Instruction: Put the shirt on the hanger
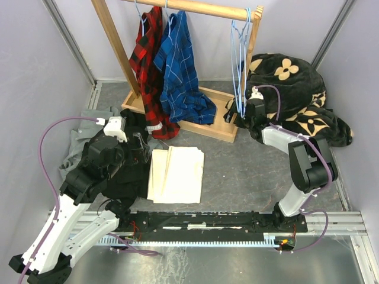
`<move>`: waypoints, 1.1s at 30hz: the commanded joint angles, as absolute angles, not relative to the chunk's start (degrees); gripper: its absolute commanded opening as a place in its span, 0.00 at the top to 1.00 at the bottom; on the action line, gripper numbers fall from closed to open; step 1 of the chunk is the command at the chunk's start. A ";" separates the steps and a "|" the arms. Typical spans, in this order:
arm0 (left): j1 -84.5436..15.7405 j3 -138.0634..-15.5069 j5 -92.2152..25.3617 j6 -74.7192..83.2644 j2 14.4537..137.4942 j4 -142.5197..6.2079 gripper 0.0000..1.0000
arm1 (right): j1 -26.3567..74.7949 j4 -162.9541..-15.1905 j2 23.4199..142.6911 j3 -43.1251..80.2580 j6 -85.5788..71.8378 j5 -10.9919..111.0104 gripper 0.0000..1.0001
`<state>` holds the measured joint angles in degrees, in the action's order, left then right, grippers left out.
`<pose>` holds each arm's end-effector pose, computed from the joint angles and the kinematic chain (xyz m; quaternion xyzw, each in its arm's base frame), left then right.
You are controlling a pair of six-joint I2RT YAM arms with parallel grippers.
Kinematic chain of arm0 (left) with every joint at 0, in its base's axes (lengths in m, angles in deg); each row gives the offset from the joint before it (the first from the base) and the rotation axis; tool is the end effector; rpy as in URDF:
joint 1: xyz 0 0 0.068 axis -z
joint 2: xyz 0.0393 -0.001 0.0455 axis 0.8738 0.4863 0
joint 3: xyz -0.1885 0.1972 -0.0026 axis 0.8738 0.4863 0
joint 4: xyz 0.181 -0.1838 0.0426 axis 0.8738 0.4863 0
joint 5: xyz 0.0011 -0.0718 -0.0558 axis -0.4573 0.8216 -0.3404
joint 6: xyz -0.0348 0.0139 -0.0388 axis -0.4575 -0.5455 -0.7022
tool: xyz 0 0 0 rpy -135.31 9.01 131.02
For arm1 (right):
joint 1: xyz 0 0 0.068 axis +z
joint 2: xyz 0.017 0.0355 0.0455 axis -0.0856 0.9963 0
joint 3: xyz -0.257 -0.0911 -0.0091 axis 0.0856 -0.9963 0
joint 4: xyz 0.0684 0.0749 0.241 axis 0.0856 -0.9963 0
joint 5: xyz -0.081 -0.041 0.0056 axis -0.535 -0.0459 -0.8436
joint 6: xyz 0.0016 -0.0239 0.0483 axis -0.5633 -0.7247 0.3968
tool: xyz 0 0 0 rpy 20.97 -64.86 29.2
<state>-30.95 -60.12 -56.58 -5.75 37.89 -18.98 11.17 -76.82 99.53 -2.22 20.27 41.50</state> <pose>0.1076 -0.0516 0.3547 -0.0036 0.8564 -0.1187 0.5024 0.3551 0.1018 0.1966 0.1389 0.8594 0.2021 0.4487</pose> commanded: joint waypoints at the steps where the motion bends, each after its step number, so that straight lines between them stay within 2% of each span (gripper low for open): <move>1: -31.26 -60.54 -56.81 -6.66 37.55 -20.18 0.04 | 9.24 -72.40 96.53 0.12 19.53 45.16 0.10; 7: -31.28 -60.31 -57.17 -7.50 37.52 -20.11 0.03 | 9.34 -77.62 84.33 -9.32 20.73 44.04 0.09; 14: -31.25 -59.29 -55.90 -8.98 39.21 -21.13 0.03 | 10.60 -92.61 63.06 -23.20 23.87 39.11 0.08; 21: -31.24 -58.62 -54.92 -10.66 41.79 -22.15 0.03 | 22.71 -107.05 42.83 -31.66 29.61 31.82 0.10; 26: -32.84 -60.01 -58.74 -11.18 48.19 -20.69 0.03 | 31.30 -113.24 37.69 -33.19 33.80 28.30 0.09; 33: -49.43 -59.72 -52.28 -11.63 58.00 -23.05 0.02 | 38.15 -115.37 35.35 -33.24 37.26 25.31 0.09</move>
